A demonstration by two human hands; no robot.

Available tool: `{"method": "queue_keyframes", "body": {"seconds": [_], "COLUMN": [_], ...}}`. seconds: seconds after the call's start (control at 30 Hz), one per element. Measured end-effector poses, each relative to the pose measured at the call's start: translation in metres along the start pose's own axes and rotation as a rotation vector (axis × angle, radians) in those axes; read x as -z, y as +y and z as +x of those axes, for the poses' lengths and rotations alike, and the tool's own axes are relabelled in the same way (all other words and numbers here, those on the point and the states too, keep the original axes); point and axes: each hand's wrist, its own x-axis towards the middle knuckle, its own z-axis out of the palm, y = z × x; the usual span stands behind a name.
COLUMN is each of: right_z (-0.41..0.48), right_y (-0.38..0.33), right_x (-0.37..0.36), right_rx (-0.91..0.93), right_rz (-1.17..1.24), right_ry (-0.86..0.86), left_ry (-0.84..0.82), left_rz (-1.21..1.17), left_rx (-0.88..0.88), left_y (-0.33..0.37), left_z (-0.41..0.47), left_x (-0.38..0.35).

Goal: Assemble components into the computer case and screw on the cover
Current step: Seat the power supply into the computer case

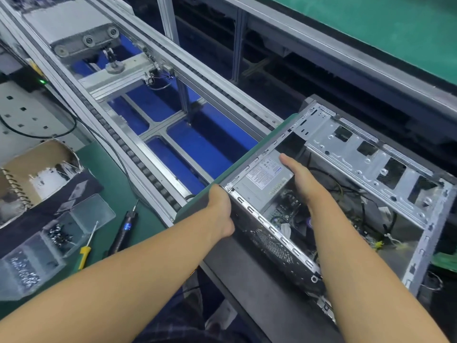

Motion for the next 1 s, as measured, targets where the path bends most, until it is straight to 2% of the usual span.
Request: {"method": "queue_keyframes", "body": {"seconds": [0.43, 0.63, 0.77, 0.9, 1.0], "right_z": [-0.005, -0.007, -0.005, -0.007, -0.007], "right_y": [-0.002, 0.002, 0.002, 0.0, 0.001], "right_x": [0.0, 0.002, 0.001, 0.003, 0.003], "right_rx": [0.12, 0.185, 0.137, 0.065, 0.086], "right_rz": [-0.052, -0.156, -0.05, -0.047, -0.017], "right_ry": [-0.01, -0.066, -0.096, -0.127, -0.123], "left_ry": [0.091, 0.139, 0.149, 0.179, 0.212], "left_rz": [-0.076, -0.288, -0.346, -0.35, -0.332], "left_rx": [0.011, 0.047, 0.03, 0.046, 0.052], "left_y": [-0.001, -0.013, -0.018, -0.017, -0.014], "left_z": [-0.006, -0.006, -0.009, -0.011, -0.018], "left_x": [-0.008, -0.02, -0.023, -0.025, -0.029]}}
